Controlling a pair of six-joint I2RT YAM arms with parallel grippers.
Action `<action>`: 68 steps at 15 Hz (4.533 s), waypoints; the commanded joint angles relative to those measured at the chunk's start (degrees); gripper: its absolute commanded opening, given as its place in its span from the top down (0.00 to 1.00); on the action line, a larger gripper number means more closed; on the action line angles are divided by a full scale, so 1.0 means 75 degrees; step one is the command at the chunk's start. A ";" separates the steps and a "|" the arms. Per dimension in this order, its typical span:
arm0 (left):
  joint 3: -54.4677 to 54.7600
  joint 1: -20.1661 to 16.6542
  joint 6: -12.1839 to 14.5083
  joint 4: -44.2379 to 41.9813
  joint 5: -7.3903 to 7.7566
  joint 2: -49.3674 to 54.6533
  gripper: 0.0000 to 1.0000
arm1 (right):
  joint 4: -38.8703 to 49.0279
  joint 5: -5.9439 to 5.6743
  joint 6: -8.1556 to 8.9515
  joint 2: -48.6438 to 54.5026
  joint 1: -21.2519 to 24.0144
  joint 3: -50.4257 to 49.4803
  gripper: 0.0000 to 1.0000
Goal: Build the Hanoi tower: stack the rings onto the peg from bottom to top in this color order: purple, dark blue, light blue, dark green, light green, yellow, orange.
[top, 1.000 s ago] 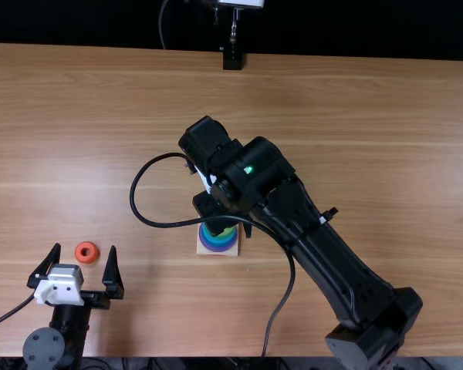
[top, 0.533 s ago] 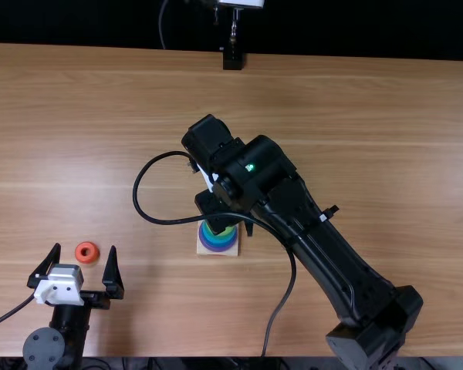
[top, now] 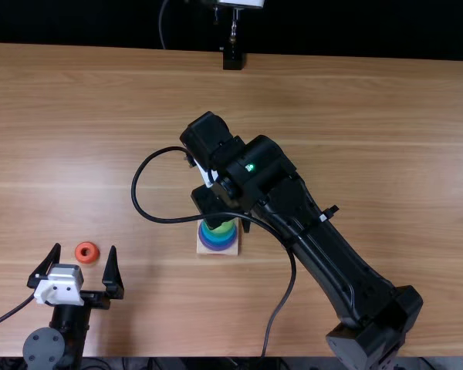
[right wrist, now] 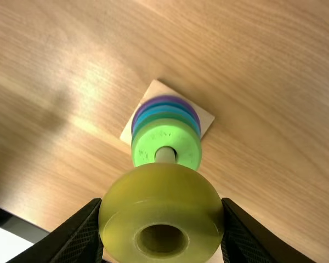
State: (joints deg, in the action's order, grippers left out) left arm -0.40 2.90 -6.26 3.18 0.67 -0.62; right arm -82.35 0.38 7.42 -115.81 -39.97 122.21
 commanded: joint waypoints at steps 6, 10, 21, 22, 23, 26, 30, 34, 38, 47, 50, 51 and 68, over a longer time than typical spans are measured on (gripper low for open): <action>0.0054 -0.0058 0.0019 0.0279 0.0108 0.0083 0.00 | 0.0031 -0.0107 -0.0075 0.0183 0.0102 -0.0276 1.00; 0.0054 -0.0058 0.0019 0.0279 0.0108 0.0083 0.00 | 0.0059 -0.0135 -0.0047 0.0183 0.0102 -0.0451 0.65; 0.0054 -0.0058 0.0019 0.0279 0.0108 0.0083 0.00 | 0.2534 -0.0318 0.0009 0.0254 0.1215 -0.0475 0.00; 0.0054 -0.0058 0.0019 0.0279 0.0108 0.0083 0.00 | 0.2857 -0.0346 -0.0019 0.0277 0.1391 -0.0486 0.00; 0.0054 -0.0058 0.0019 0.0279 0.0108 0.0083 0.00 | 0.2956 -0.0388 -0.0061 0.0265 0.1438 -0.0475 0.00; 0.0054 -0.0058 0.0019 0.0279 0.0108 0.0083 0.00 | 0.2984 -0.0613 -0.0103 0.1226 0.2083 -0.0826 0.00; 0.0054 -0.0058 0.0019 0.0279 0.0108 0.0083 0.00 | 0.4531 -0.1162 -0.0118 0.3137 0.3137 -0.2901 0.00; 0.0054 -0.0058 0.0019 0.0279 0.0108 0.0083 0.00 | 0.8468 -0.1162 -0.0132 0.5738 0.4262 -0.6510 0.00; 0.0054 -0.0058 0.0019 0.0279 0.0094 0.0083 0.00 | 1.0985 -0.1134 -0.0764 0.8293 0.5563 -1.0471 0.00; 0.0054 -0.0058 0.0019 0.0279 0.0108 0.0083 0.00 | 1.2954 -0.0965 -0.2635 1.4375 0.5587 -1.4865 0.00; 0.0054 -0.0058 0.0005 0.0279 0.0108 0.0083 0.00 | 1.2701 -0.0979 -0.2677 1.5441 0.5540 -1.5205 0.00; 0.0054 -0.0058 0.0019 0.0279 0.0108 0.0083 0.00 | 1.2715 -0.0965 -0.2691 1.5441 0.5528 -1.5252 0.00; 0.0054 -0.0058 0.0005 0.0279 0.0108 0.0083 0.00 | 1.0479 -0.0670 -0.2593 1.5441 0.5575 -1.6178 0.00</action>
State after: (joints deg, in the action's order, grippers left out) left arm -0.43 2.90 -6.24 3.18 0.62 -0.62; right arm -4.47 -5.78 -12.23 -0.43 1.78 1.58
